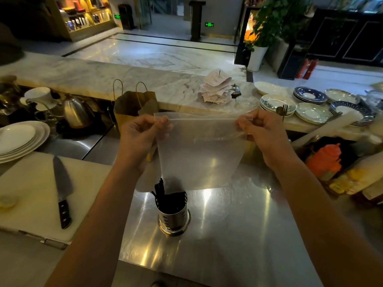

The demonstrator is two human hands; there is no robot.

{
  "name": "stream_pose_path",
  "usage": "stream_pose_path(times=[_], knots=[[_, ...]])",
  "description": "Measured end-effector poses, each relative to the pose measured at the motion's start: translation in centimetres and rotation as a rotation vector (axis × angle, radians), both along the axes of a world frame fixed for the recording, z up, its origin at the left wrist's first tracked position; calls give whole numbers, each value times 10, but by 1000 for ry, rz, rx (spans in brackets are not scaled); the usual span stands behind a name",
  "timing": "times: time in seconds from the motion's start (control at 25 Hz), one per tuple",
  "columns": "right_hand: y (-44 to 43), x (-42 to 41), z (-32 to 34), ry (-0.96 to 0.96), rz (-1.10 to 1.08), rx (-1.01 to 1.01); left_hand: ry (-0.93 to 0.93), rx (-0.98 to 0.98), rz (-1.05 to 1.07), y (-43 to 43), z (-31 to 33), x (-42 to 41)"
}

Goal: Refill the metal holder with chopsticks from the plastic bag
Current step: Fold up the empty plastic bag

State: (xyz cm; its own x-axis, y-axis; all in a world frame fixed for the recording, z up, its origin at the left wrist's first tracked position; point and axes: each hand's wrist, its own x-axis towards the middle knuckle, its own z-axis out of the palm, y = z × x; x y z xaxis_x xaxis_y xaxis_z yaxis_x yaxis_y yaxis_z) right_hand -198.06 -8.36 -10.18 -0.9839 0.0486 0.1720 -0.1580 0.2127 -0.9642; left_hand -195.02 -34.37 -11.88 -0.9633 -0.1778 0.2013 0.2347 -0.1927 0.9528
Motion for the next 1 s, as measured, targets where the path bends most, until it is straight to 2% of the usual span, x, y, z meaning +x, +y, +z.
stream_pose_path(times=[0.24, 0.36, 0.44, 0.52, 0.72, 1.0], knots=[[-3, 2, 6, 87, -12, 35, 83, -11, -16, -1, 5, 4], [-4, 10, 17, 314, -104, 353, 155, -82, 21, 5, 10, 7], [-14, 17, 30, 480, -33, 629, 218, -193, 34, 8, 13, 6], [-30, 20, 39, 545, 107, 753, 260, -269, 9, 11, 16, 6], [-47, 18, 42, 506, 321, 654, 292, -316, -84, 16, 21, 9], [-53, 16, 42, 422, 400, 615, 285, -324, -105, 16, 21, 6]])
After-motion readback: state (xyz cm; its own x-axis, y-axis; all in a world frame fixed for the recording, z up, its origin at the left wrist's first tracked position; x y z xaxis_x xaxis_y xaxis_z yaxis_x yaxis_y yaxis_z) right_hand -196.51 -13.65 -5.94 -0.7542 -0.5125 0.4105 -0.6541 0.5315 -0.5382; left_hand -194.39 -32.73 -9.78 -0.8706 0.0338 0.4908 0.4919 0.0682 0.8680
